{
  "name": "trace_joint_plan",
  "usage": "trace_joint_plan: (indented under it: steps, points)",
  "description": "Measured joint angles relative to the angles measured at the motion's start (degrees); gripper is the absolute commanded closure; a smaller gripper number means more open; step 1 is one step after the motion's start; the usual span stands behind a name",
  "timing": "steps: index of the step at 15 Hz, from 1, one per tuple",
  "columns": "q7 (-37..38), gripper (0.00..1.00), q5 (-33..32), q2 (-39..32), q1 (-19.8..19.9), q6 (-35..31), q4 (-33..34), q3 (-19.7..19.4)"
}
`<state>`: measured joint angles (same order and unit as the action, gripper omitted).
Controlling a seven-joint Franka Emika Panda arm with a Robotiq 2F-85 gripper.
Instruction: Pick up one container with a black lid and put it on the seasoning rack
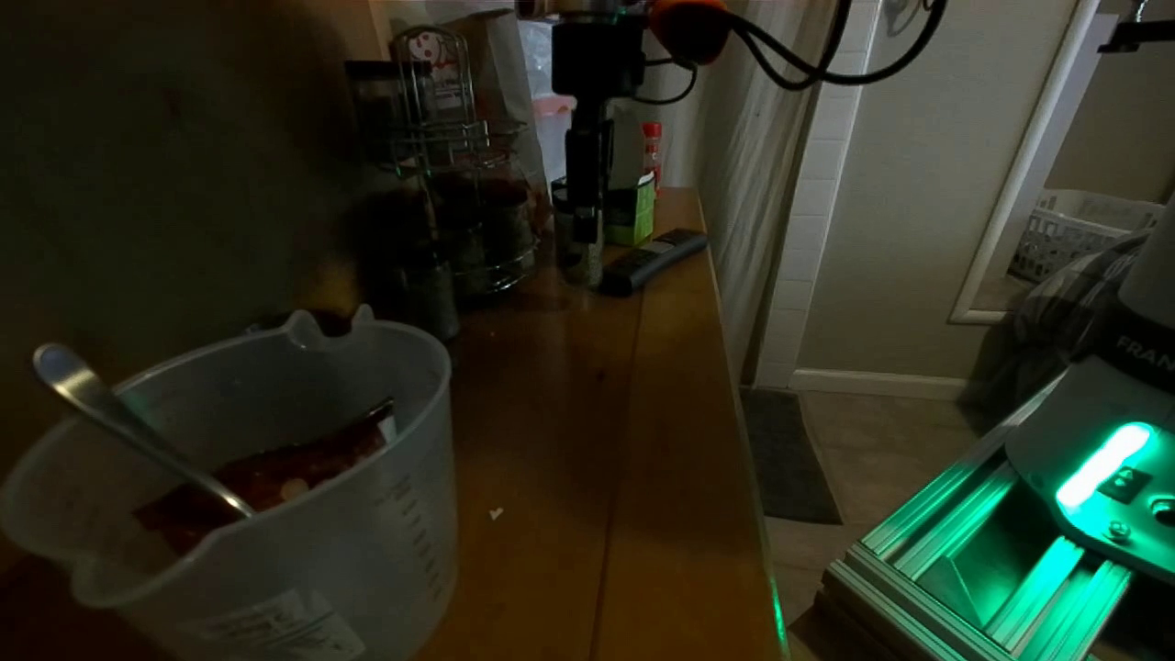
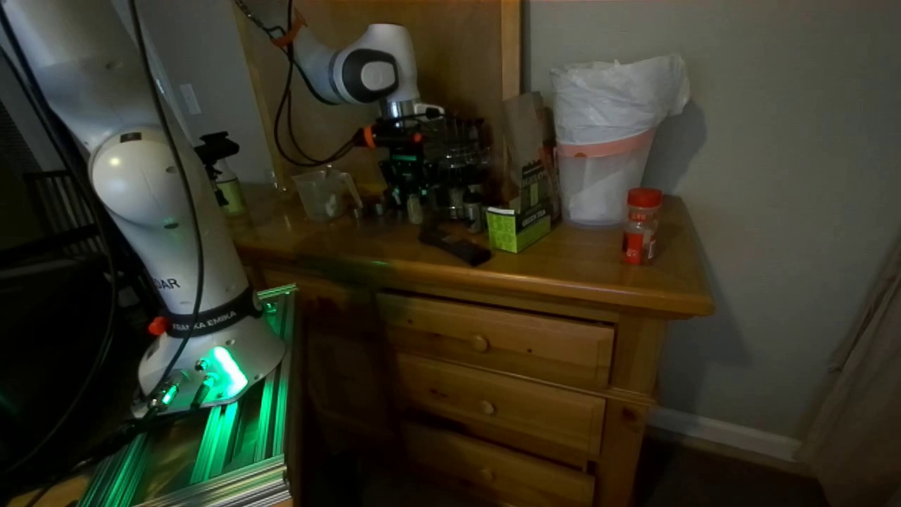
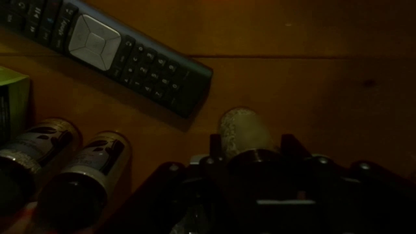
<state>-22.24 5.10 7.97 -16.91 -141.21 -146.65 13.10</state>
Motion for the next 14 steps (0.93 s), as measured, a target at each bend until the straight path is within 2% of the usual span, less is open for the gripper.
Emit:
trace_joint_plan:
  steps: [5, 7, 9, 10, 12, 13, 14]
  points:
    - [0.5, 0.76, 1.4, 9.4, -2.5, 21.0, 7.8, 0.3]
    - [0.6, 0.76, 1.4, 10.9, -3.2, 25.1, 10.8, 0.3]
    - [0.9, 0.76, 1.4, 11.4, -3.6, 26.2, 13.5, 0.4]
    - [1.1, 0.51, 1.4, 11.4, -3.6, 26.2, 14.8, 0.5]
    - [1.4, 0.51, 1.4, 11.2, -3.6, 26.2, 16.8, 0.5]
    - [1.5, 0.76, 1.4, 11.2, -3.6, 26.2, 17.3, 0.5]
    - [1.5, 0.76, 1.4, 11.1, -3.6, 26.2, 17.4, 0.5]
